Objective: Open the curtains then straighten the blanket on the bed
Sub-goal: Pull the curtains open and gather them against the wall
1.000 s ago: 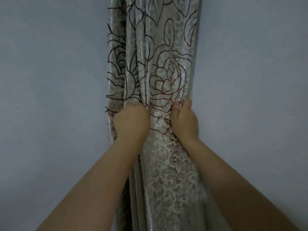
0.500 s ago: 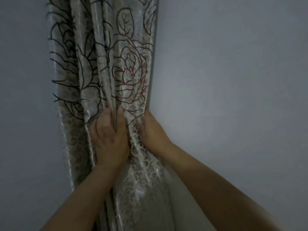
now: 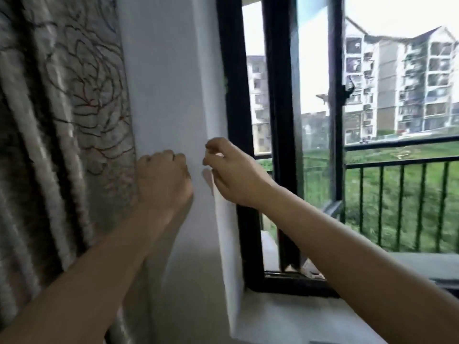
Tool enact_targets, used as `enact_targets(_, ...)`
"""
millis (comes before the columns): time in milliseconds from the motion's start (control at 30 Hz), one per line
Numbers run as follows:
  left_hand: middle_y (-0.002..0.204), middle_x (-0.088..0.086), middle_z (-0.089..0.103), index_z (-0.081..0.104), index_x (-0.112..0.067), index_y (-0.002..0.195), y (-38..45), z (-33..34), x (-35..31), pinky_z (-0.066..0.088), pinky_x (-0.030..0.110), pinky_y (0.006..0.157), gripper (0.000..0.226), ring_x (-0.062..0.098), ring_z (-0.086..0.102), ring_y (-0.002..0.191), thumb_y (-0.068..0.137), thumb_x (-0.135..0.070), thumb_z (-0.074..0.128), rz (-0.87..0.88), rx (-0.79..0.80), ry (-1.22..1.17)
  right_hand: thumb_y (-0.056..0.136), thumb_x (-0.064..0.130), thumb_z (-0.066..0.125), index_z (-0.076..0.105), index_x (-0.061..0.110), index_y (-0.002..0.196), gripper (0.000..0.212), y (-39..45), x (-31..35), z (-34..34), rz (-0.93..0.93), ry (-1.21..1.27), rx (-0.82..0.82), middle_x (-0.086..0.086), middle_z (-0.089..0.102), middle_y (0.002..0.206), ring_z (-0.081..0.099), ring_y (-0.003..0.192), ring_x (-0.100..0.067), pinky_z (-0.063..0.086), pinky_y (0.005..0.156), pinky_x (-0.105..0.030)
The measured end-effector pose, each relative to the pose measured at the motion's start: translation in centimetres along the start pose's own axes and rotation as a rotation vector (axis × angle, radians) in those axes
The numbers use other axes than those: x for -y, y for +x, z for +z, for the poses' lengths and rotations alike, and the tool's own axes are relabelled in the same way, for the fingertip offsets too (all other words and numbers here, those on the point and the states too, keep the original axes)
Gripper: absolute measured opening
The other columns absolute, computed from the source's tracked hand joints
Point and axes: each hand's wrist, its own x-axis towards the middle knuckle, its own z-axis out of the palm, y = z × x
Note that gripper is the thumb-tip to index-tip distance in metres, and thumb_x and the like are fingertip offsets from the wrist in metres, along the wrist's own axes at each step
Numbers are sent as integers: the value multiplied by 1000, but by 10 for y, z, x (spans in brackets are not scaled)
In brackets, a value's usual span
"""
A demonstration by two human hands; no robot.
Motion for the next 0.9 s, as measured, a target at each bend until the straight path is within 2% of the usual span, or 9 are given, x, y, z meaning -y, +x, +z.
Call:
enact_targets(67,56,23,56,55,4,59,6,-8,-53,41,34,51,4,35,55,50,62,1,55,27,-107,-85,80,0,51,62,-1,103,26,-44,-31,-36,45,-82,51,-22,50,128,53,110,-37,53,77,-48)
enact_targets(100,59,23,55,55,4,62,7,-13,-87,39,34,51,6,35,55,52,63,0,52,57,-119,-147,80,1,51,62,1,104,26,-73,-50,-59,91,-132,79,-20,50,129,52,113,-35,53,79,-47)
enact_targets(233,85,23,59,59,3,84,8,-29,-219,42,41,69,17,39,57,80,78,-10,50,208,-56,-328,85,10,49,57,12,117,33,-173,-119,-143,294,-337,200,-9,45,136,45,123,-26,49,91,-41)
enact_targets(367,101,18,61,61,-3,96,1,-55,-353,43,34,74,24,34,58,94,82,-15,46,385,101,-427,84,10,50,53,14,123,40,-249,-166,-228,510,-524,315,-8,43,138,42,125,-28,42,98,-41)
enact_targets(467,110,14,61,61,-5,106,0,-79,-450,47,36,84,30,33,55,105,85,-20,45,522,160,-465,86,9,48,52,13,125,40,-303,-191,-297,678,-625,309,-8,46,136,41,125,-27,38,103,-40)
enact_targets(533,111,14,60,59,-5,107,-4,-105,-515,46,36,81,30,32,54,107,87,-21,43,621,182,-552,85,8,47,53,12,125,40,-344,-202,-348,801,-695,324,-10,48,135,43,124,-28,39,102,-39)
enact_targets(633,111,12,60,60,-9,104,-15,-149,-617,37,32,69,26,29,56,102,87,-18,42,754,149,-719,84,6,48,55,9,122,39,-412,-215,-425,975,-853,323,-11,51,131,47,119,-30,44,98,-42)
enact_targets(733,115,12,60,60,-11,108,-29,-193,-698,38,31,71,31,30,55,106,84,-16,42,879,173,-874,85,8,45,54,9,121,37,-465,-224,-489,1146,-961,339,-11,52,126,47,116,-30,45,96,-43)
enact_targets(900,116,13,60,60,-9,107,-53,-268,-826,40,33,76,29,30,51,111,84,-15,43,1108,198,-1072,85,9,44,52,10,126,41,-533,-235,-590,1415,-1149,324,-12,49,131,44,121,-28,42,99,-36)
